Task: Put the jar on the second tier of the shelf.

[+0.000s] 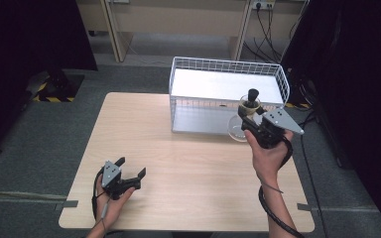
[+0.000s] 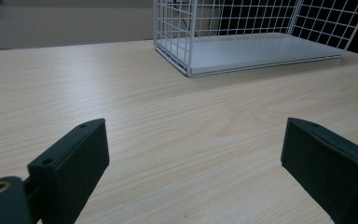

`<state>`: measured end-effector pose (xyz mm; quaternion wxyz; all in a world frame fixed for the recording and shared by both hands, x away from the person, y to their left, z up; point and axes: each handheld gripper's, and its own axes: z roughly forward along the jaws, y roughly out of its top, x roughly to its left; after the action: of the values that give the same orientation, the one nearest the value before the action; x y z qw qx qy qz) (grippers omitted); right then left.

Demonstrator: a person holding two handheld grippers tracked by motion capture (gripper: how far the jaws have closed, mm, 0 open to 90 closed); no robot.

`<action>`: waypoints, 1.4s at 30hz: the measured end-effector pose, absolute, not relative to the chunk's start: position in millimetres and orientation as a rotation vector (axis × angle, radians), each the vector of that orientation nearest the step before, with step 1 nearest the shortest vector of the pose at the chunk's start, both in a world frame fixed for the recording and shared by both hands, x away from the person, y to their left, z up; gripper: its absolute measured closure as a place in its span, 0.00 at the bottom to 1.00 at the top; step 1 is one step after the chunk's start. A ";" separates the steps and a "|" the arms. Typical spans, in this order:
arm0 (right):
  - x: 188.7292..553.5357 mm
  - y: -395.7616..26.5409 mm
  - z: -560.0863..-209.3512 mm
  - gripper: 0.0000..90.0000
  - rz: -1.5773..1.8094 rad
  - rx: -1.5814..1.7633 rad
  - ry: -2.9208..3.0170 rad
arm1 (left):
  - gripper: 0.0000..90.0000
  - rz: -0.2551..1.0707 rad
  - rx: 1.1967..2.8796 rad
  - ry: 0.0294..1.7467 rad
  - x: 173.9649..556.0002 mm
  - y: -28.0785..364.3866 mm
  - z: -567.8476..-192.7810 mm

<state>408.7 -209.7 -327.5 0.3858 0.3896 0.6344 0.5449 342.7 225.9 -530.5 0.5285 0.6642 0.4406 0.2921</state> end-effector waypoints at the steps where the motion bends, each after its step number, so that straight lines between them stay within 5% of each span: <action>1: 410.0 -209.5 -325.8 0.54 1.388 0.993 1.613 | 0.08 0.698 1.587 1.053 342.8 225.9 -530.5; 42: 455.8 -207.1 -284.2 0.54 1.371 1.041 1.570 | 0.08 0.690 1.591 1.055 343.6 225.9 -530.5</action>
<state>455.8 -207.1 -284.2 0.3949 0.4104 0.6190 0.5408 343.6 225.9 -530.5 0.5275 0.6658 0.4415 0.2888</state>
